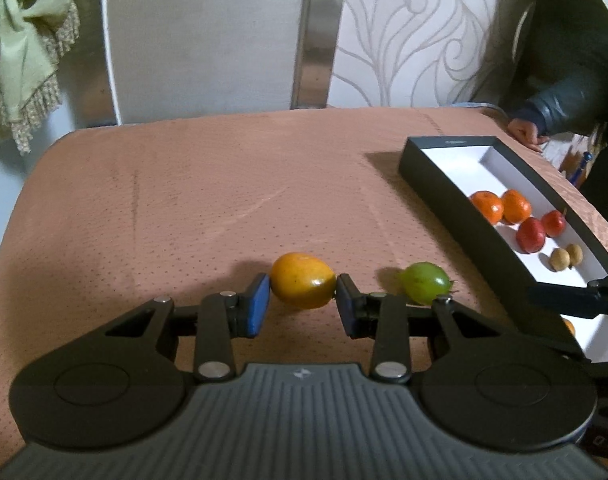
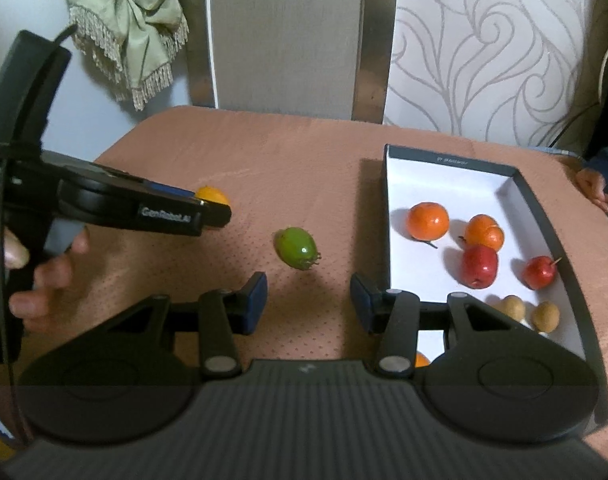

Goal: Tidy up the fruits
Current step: 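Grasp the green lime with the right gripper while the left gripper holds the lemon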

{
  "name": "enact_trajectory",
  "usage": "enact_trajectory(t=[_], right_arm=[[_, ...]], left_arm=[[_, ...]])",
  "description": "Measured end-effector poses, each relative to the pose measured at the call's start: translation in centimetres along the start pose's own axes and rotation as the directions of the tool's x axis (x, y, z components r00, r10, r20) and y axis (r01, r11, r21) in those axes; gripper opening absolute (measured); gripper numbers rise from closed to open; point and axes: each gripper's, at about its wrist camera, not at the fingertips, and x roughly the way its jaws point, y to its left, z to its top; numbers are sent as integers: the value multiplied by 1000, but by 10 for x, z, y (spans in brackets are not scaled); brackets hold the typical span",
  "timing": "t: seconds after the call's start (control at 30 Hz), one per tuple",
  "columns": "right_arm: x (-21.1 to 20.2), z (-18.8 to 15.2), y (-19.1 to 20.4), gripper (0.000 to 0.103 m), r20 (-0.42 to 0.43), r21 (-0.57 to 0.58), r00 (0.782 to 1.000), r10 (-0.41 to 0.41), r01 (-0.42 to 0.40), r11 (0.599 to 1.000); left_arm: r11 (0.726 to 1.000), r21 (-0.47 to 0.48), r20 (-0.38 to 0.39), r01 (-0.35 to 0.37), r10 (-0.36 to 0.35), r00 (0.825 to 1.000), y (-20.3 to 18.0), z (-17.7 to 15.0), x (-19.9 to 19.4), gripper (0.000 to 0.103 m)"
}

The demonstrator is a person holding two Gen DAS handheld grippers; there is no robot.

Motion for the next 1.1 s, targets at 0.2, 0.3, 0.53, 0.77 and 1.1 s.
enact_trajectory(t=[0.2,0.3,0.53,0.77,1.1], right_arm=[[11,5,1,48,-15,-4,1000,4,-4,1000],[17,6,1,48,-25,-7,1000,0,0,1000],[31,12,6,48,-40,-33,999,-1,0,999],[39,18,11,48,-51,-57,999,7,-10,998],[64,26,12,36,-114,-72,993,0,-8,997]], left_arm=[[1000,-5,2,-4,4,1000,1,0,0,42],[1000,-8,4,-1,1,1000,1,1,-1,42],[1000,-23,15,-8,9,1000,7,2,-2,42],[999,-46,22,-12,13,1000,16,1,-5,42],[998,-54,17,-15,16,1000,21,-2,-7,42]])
